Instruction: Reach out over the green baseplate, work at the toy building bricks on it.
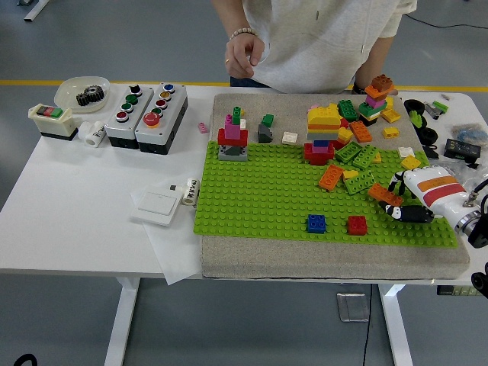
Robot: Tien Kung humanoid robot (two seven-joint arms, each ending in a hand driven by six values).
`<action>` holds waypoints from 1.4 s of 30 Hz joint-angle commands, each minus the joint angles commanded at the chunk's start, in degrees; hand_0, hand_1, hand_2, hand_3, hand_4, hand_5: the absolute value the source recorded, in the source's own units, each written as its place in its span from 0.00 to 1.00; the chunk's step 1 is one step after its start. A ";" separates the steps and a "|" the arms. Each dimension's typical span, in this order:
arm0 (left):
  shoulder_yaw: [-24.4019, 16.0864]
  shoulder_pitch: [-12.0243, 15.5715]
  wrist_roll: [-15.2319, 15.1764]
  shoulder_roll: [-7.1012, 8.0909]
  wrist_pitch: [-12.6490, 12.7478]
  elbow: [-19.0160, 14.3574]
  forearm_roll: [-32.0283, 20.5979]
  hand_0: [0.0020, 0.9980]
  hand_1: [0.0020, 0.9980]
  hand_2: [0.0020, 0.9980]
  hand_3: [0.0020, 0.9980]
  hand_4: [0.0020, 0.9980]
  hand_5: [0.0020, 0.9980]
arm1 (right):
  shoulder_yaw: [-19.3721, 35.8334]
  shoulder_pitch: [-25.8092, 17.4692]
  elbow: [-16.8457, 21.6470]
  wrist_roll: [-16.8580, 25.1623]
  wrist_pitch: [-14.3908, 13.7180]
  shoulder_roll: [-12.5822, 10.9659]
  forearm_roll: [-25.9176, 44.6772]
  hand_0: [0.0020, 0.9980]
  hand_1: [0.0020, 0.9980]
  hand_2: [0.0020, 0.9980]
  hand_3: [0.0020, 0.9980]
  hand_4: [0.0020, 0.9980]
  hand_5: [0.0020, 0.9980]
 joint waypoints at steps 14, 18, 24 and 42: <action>0.01 -0.13 0.00 0.10 -0.24 -0.02 0.14 0.69 0.64 0.71 0.62 0.68 0.68 | 1.46 -1.14 10.95 1.49 -1.66 -2.69 -3.96 0.16 0.33 0.46 0.50 0.65 0.52; -0.02 -0.15 0.03 0.12 -0.34 -0.02 0.23 0.69 0.64 0.71 0.62 0.68 0.68 | 0.14 -0.92 13.73 2.79 -2.44 -3.14 -4.99 0.16 0.35 0.47 0.50 0.65 0.52; -0.06 -0.20 0.07 0.14 -0.51 -0.02 0.36 0.69 0.64 0.71 0.62 0.68 0.67 | -3.14 0.25 15.39 4.73 -3.49 -2.93 -6.04 0.17 0.35 0.48 0.50 0.65 0.52; -0.22 -0.19 0.22 0.24 -0.78 -0.04 0.75 0.69 0.64 0.71 0.62 0.68 0.67 | -9.14 3.67 11.98 6.74 -4.99 -0.12 -8.08 0.19 0.38 0.49 0.51 0.66 0.51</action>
